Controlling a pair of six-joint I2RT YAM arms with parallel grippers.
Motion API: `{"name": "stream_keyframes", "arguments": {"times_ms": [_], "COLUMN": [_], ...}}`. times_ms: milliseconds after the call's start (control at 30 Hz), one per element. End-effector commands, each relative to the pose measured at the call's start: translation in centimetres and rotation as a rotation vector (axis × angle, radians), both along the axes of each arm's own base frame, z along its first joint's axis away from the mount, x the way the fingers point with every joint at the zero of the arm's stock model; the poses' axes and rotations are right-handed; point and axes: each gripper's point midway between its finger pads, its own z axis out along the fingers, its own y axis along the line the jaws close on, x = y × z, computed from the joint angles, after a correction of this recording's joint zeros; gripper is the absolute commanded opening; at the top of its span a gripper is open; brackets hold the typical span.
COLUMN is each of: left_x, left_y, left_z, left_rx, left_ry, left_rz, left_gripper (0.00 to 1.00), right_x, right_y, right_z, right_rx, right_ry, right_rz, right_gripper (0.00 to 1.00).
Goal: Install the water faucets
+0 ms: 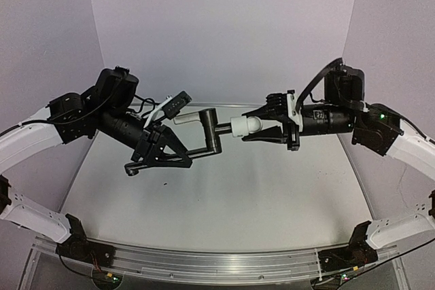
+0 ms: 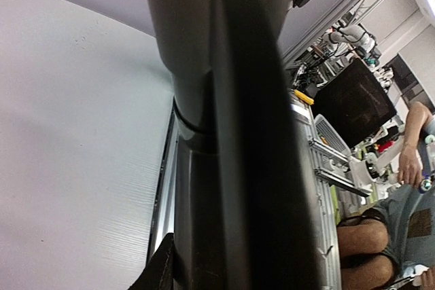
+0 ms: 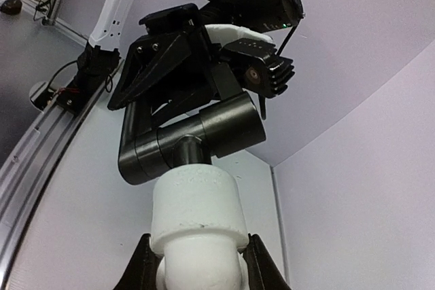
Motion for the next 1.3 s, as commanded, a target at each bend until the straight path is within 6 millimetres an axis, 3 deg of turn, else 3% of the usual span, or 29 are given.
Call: {"name": "stream_keyframes", "arguments": {"times_ms": [0, 167, 367, 667, 833, 967, 1267], "left_x": [1.5, 3.0, 3.1, 4.0, 4.4, 4.8, 5.5], "left_y": [1.0, 2.0, 1.7, 1.7, 1.7, 1.4, 1.5], "left_z": [5.9, 5.9, 4.4, 3.7, 3.6, 2.4, 1.6], "left_rx": [-0.204, -0.204, -0.094, -0.028, 0.017, 0.097, 0.157], "left_ry": [-0.375, -0.597, -0.841, -1.096, -1.196, -1.261, -1.348], "left_rz": [0.088, 0.162, 0.176, 0.239, 0.254, 0.239, 0.249], "left_gripper": [0.0, 0.0, 0.0, 0.0, 0.0, 0.0, 0.0], "right_x": [-0.5, -0.3, -0.2, 1.9, 1.8, 2.4, 3.5], "right_y": [0.5, 1.8, 3.9, 3.5, 3.6, 3.5, 3.1], "right_z": [4.5, 5.0, 2.5, 1.7, 0.8, 0.6, -1.3], "right_rx": [0.139, 0.161, 0.085, 0.083, 0.047, 0.041, 0.017], "right_ry": [0.224, 0.595, 1.081, 1.595, 1.757, 1.854, 1.979], "right_rz": [-0.012, -0.035, -0.073, -0.064, -0.049, -0.069, -0.124], "right_gripper": [0.02, 0.0, 0.0, 0.0, 0.0, 0.0, 0.04]}}
